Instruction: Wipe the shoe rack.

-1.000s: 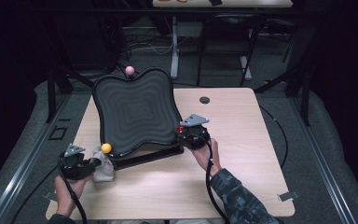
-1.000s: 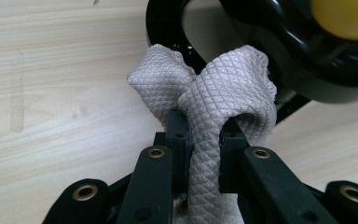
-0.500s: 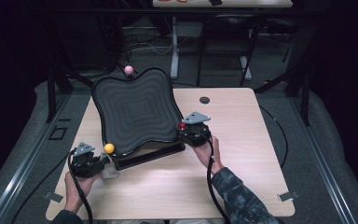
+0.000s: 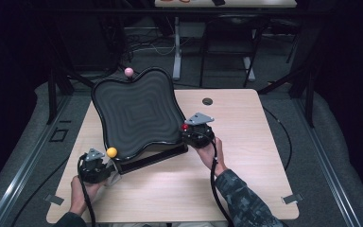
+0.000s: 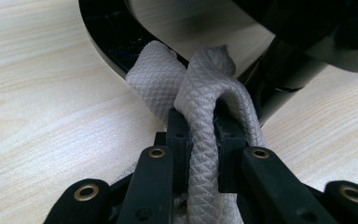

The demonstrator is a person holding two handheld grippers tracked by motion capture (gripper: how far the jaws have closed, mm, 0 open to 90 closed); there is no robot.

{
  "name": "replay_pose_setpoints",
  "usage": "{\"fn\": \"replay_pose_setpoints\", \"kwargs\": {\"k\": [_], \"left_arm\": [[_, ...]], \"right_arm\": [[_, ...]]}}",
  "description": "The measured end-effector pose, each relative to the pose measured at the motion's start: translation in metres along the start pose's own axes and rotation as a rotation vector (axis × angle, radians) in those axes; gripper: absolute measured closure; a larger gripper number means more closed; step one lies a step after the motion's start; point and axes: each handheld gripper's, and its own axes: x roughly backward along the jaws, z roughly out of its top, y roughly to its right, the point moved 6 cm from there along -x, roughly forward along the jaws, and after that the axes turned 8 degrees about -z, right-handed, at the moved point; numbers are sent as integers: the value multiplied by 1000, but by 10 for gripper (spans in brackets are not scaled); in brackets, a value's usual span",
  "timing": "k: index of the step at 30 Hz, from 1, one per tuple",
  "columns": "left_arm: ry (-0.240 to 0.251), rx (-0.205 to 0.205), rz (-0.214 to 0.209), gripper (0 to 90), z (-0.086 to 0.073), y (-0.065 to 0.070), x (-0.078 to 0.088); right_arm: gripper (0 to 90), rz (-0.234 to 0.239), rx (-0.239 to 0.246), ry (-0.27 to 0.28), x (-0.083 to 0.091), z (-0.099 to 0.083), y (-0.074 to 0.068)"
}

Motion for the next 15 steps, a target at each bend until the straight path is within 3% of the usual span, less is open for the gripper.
{"fn": "replay_pose_setpoints", "kwargs": {"k": [7,10,15], "left_arm": [[146,6,6,795,17,6,24],[142,4,2,795,15,7,24],[51,-7,-12,796,4,8,7]], "right_arm": [[599,-1,1,-1,0,0,0],[599,-1,1,0,0,0,0],[599,3,1,5,-1,0,1]]}}
